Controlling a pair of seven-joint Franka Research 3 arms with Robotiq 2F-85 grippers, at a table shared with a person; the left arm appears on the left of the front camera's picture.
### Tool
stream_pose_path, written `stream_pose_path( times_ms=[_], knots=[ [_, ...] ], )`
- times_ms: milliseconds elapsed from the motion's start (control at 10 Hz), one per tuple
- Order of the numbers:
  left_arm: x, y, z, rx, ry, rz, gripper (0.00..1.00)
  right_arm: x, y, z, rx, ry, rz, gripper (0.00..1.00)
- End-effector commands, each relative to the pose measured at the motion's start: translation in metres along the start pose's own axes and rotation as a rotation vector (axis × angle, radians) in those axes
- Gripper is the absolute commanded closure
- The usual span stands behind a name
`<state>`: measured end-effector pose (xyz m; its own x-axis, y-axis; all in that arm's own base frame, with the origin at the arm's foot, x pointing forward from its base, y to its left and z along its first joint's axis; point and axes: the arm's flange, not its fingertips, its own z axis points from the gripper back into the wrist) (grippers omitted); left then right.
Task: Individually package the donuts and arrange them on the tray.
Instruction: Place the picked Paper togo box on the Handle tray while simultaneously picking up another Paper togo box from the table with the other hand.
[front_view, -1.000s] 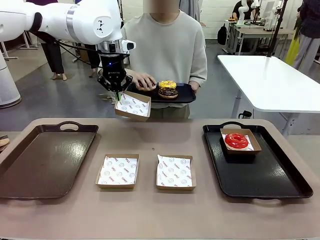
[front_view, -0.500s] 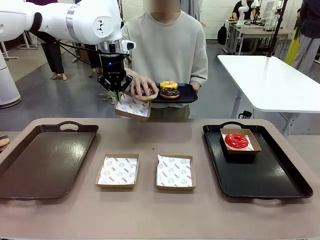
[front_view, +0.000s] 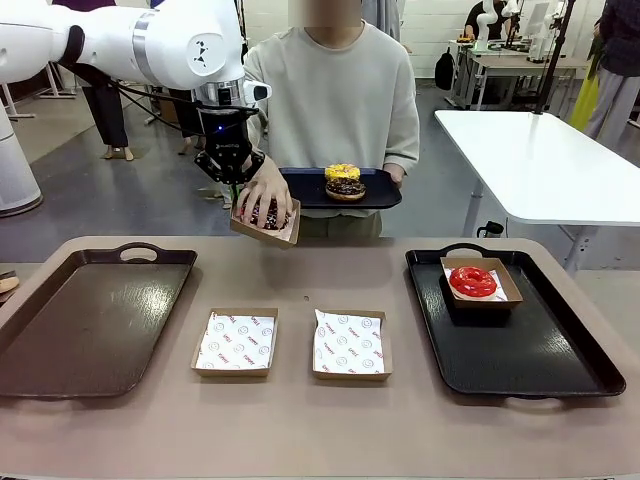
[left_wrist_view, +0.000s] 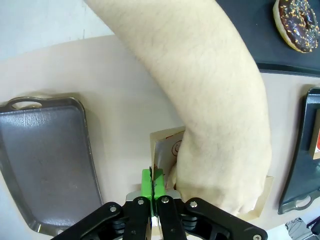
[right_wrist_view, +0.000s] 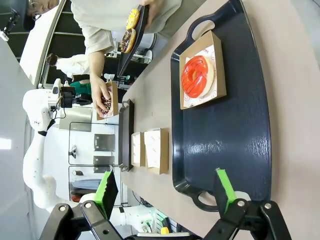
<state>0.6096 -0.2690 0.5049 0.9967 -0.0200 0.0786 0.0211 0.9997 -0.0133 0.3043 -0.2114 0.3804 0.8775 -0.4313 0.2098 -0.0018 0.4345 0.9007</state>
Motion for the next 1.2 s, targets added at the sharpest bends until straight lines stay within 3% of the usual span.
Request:
stream_pose_path(
  times_ms=[0, 1100],
  knots=[
    [-0.0055, 0.0058, 0.0006, -0.013, -0.004, -0.014, 1.00, -0.0019, 0.0022, 0.0019, 0.000, 0.012, 0.002, 0.00],
    [-0.0055, 0.0058, 0.0006, -0.013, -0.004, -0.014, 1.00, -0.0019, 0.0022, 0.0019, 0.000, 0.012, 0.002, 0.00]
  ],
)
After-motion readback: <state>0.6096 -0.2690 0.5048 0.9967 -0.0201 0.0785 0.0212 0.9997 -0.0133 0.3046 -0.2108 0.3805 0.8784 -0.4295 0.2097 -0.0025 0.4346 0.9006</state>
